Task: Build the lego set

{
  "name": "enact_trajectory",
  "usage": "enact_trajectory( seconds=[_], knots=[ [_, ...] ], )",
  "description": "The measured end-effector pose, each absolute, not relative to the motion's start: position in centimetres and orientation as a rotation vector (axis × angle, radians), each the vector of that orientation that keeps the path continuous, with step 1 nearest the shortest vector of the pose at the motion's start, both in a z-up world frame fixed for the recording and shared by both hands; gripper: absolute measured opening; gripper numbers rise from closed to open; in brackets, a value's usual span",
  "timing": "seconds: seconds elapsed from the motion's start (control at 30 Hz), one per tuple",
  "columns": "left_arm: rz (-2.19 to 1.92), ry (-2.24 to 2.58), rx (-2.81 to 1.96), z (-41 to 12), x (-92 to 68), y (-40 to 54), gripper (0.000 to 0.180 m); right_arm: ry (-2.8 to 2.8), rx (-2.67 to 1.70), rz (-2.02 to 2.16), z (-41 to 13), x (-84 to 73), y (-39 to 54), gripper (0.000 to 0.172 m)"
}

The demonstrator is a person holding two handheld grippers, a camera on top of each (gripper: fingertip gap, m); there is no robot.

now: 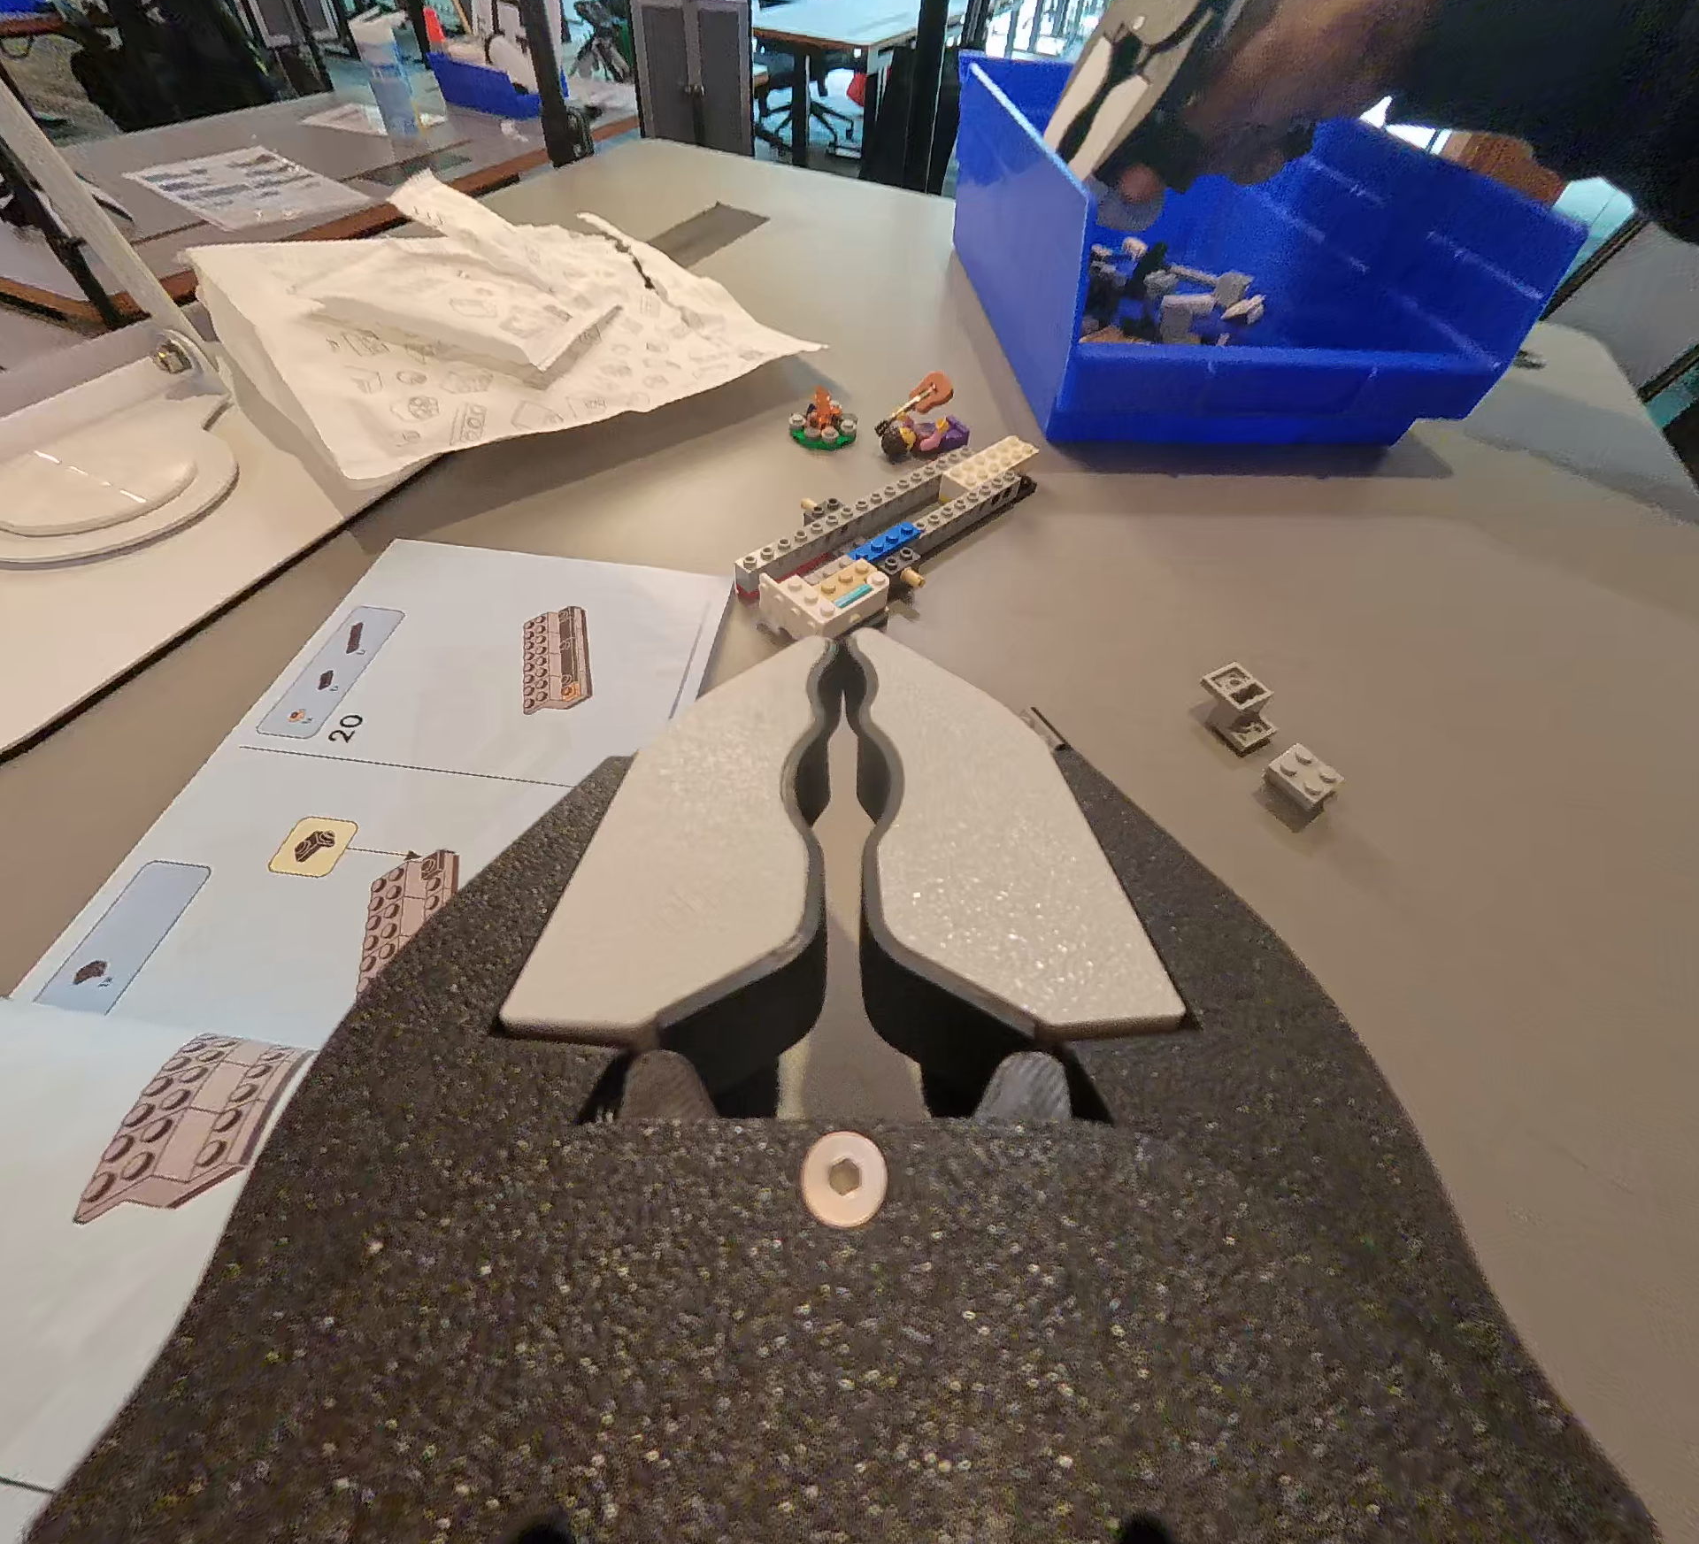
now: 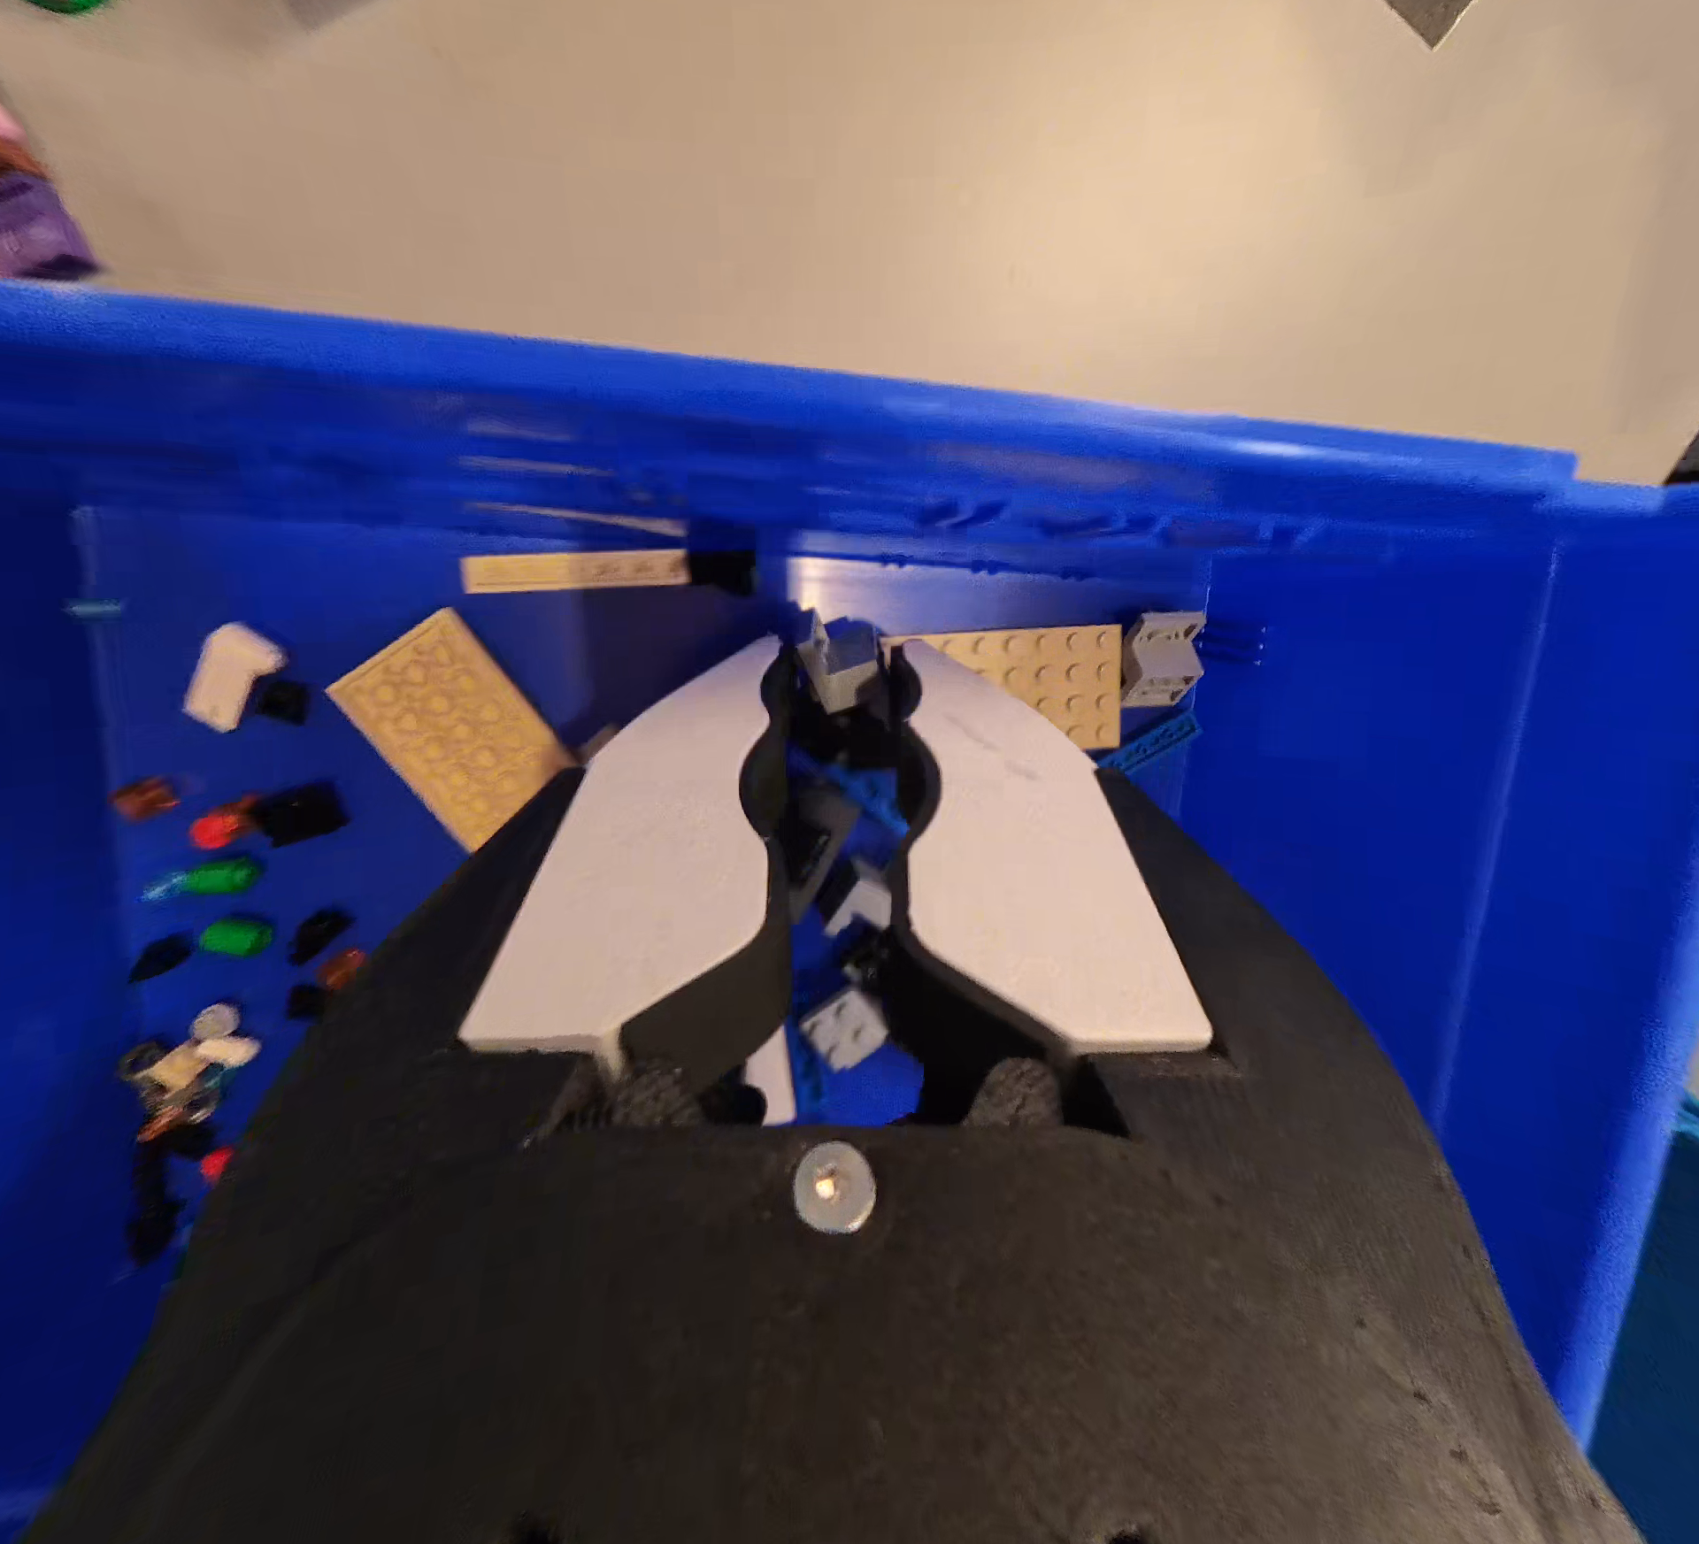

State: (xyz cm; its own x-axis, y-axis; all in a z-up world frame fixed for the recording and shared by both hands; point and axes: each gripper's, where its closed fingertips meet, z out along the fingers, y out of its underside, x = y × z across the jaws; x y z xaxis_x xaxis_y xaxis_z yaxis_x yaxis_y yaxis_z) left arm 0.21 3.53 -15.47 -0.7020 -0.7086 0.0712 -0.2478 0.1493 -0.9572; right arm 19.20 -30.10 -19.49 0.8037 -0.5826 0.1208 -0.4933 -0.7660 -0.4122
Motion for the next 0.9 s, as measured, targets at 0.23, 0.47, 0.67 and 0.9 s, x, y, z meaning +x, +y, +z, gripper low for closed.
enact_trajectory(
  seconds=[0.23, 0.47, 0.67, 0.9],
  knots=[
    [-1.674, 2.022, -0.935, -14.9, -0.4, 4.0, 0.000, 0.516, -2.449, -0.060, -11.7, 5.1, -17.8, 0.019],
    [-1.730, 1.998, -0.909, -14.3, -0.8, 4.3, 0.000, 0.162, -2.429, 0.329, -17.5, -8.7, -2.4, 0.019],
    [-1.827, 1.805, -0.745, -11.7, -1.5, 5.0, 0.000, 0.075, -2.557, 0.186, -22.4, -11.2, 0.6, 0.019],
    [-1.943, 1.726, -0.696, -10.2, -1.9, 5.0, 0.000, 0.110, -2.529, 0.133, -22.2, -10.8, 0.5, 0.029]
  ],
)
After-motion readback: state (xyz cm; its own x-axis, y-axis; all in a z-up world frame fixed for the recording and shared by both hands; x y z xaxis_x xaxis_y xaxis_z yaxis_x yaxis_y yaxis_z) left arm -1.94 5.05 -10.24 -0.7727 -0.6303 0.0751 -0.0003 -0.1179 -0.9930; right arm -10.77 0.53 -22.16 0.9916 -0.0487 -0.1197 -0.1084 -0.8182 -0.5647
